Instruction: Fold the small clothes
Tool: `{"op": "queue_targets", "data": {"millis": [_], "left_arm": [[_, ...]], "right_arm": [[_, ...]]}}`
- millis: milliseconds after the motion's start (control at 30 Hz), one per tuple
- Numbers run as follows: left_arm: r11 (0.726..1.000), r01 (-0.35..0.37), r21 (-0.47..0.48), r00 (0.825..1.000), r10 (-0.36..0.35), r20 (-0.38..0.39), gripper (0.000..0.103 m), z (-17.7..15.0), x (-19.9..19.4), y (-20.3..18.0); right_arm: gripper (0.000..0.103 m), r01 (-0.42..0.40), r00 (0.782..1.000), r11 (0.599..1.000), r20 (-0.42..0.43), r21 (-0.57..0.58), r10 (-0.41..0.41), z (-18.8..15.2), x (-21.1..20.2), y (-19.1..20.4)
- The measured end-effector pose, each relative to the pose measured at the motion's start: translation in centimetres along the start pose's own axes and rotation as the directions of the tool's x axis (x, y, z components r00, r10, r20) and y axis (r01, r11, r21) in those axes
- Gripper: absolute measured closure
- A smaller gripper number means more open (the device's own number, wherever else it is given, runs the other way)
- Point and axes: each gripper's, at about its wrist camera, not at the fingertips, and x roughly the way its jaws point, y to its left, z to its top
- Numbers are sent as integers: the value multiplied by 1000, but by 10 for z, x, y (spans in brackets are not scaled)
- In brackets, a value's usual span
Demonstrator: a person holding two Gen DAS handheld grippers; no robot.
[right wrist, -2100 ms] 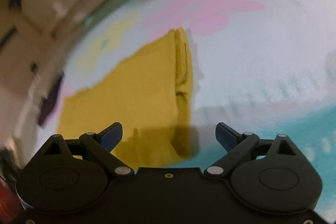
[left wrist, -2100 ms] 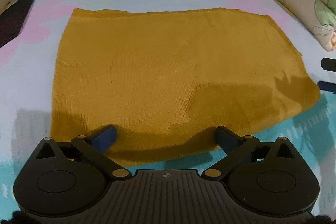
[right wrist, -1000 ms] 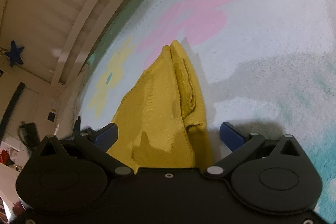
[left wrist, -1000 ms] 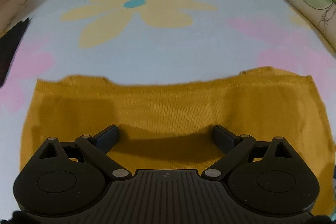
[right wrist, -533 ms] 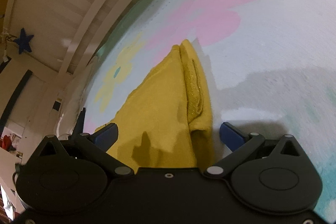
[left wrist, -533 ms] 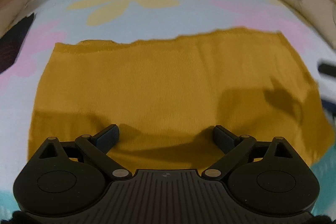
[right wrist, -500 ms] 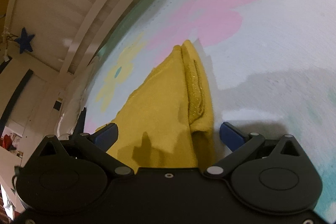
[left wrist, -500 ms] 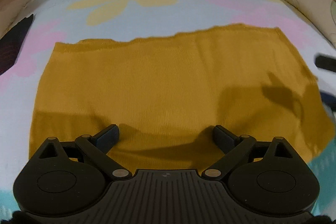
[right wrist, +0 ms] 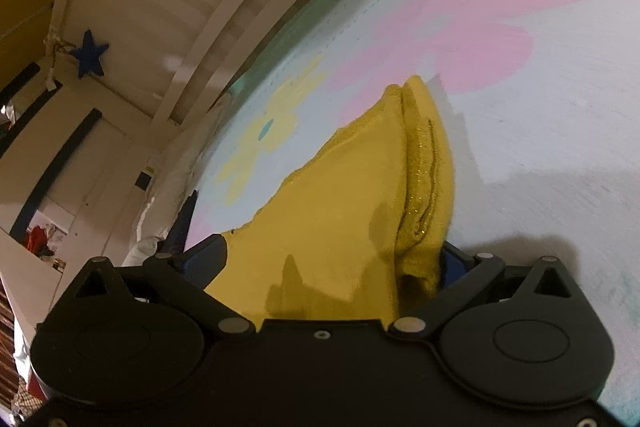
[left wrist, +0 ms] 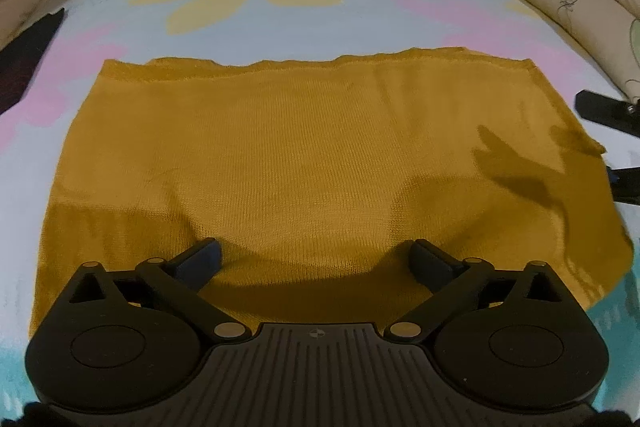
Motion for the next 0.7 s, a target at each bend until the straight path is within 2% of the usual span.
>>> {"op": "queue_targets", "data": {"millis": [67, 100, 133, 167, 233, 300, 333, 367, 500, 600, 700], "left_arm": [[1000, 13, 2, 1000, -13, -7, 1, 2, 1, 2], [1000, 14, 5, 1000, -14, -12, 1, 3, 2, 2], [1000, 13, 11, 1000, -12, -17, 1, 4, 3, 2], [1000, 10, 16, 1000, -10, -23, 1, 6, 3, 1], [1000, 7, 5, 1000, -7, -16, 3, 10, 2, 1], [1000, 0, -9, 1000, 0, 25, 8, 14, -1, 2], [1000, -9, -6, 999, 9, 46, 15, 17, -2, 2], [1000, -21, -1, 998, 21, 60, 16, 21, -2, 3], [997, -54, -61, 996, 58, 71, 16, 30, 9, 8], [996, -84, 12, 994, 83, 75, 13, 30, 15, -2], [998, -65, -27, 996, 67, 58, 16, 36, 9, 4]], "right_arm": [[2, 7, 1000, 1000, -19, -17, -8, 1, 4, 3], [14, 15, 1000, 1000, -26, -19, -15, 2, 4, 3], [38, 23, 999, 1000, -38, -6, -23, 2, 6, 1], [47, 39, 998, 999, -50, 26, -38, 1, 8, -5], [74, 61, 998, 996, -39, 70, -58, 0, 5, -15], [78, 59, 997, 994, -49, 97, -55, 2, 2, -20], [79, 68, 997, 994, -52, 82, -64, 2, 1, -18], [79, 93, 994, 995, -58, 42, -90, 3, 2, -11], [79, 144, 988, 989, -58, -16, -145, 3, 2, 6], [79, 167, 984, 986, -59, -20, -168, 3, 2, 9], [79, 182, 982, 983, -57, -22, -183, 2, 2, 12]]}}
